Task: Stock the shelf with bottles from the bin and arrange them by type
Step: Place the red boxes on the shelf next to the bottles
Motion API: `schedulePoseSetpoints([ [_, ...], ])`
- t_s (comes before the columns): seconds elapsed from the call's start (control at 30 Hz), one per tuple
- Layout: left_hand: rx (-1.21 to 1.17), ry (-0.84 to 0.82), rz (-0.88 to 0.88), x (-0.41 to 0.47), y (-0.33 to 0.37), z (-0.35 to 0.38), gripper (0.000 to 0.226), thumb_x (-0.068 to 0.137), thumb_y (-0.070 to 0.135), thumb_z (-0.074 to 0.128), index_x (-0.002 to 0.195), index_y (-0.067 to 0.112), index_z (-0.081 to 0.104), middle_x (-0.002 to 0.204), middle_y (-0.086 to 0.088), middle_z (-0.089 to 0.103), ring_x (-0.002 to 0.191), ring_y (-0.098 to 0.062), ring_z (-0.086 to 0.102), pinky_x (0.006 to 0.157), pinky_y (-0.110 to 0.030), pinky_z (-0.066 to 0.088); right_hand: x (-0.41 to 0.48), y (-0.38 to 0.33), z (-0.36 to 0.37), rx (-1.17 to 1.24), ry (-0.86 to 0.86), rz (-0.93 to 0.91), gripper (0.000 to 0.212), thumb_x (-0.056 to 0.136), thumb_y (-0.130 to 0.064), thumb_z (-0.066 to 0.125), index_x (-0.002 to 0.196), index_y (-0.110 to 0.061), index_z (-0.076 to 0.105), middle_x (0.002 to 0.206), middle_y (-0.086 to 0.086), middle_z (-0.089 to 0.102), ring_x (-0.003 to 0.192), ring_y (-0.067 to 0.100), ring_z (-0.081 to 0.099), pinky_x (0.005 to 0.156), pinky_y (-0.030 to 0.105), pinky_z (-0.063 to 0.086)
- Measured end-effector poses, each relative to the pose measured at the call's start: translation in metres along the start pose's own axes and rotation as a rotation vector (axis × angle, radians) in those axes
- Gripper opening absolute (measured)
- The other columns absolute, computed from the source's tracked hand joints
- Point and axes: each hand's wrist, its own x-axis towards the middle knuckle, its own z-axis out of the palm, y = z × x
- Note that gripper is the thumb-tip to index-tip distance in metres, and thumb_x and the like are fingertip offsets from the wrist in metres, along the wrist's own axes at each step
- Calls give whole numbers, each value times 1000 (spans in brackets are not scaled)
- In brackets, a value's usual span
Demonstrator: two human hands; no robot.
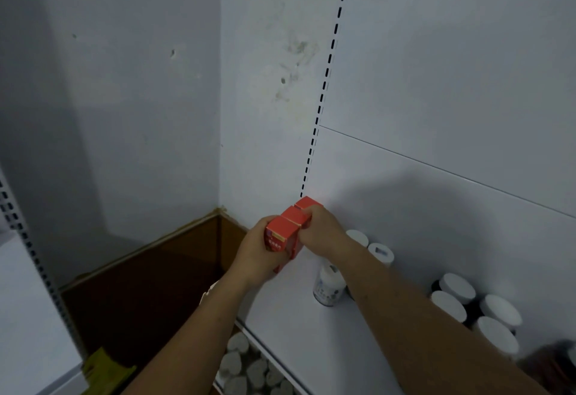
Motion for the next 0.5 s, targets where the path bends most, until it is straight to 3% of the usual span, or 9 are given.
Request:
schedulePoseSetpoints([
  [0.1, -8, 8, 0, 5, 1, 2, 61, 78, -15, 79, 130, 13, 61, 108, -6, 73, 78, 5, 70, 65, -14, 56, 3, 3, 1, 53, 11, 11, 10, 82, -11, 61, 90, -17, 62, 87, 3, 69, 79, 15, 65, 65, 25, 47],
  [0.27, -24, 22, -5, 8, 1, 3, 59, 78, -12, 80, 129, 13, 63, 108, -8, 74, 78, 2, 69, 65, -15, 55, 10, 11, 8, 102, -1, 62, 39, 74, -27, 63, 110, -11, 60, 91, 3, 67, 81, 19, 64, 65, 29, 50],
  [0.4, -60, 28, -12, 4, 1, 7, 56, 80, -13, 80, 125, 15, 63, 99, -4, 74, 70, 1, 66, 63, -16, 54, 6, 10, 8, 132, 26, 75, 46, 70, -25, 65, 115, -16, 59, 98, 4, 69, 87, 21, 68, 68, 34, 57],
  [0.5, -62, 32, 2, 2, 0, 8, 58, 79, -17, 77, 127, 12, 62, 104, -7, 74, 76, 0, 68, 66, -16, 56, -3, 4, 3, 157, 21, 85, 47, 75, -15, 64, 121, -17, 54, 104, 7, 67, 93, 23, 67, 67, 29, 50],
])
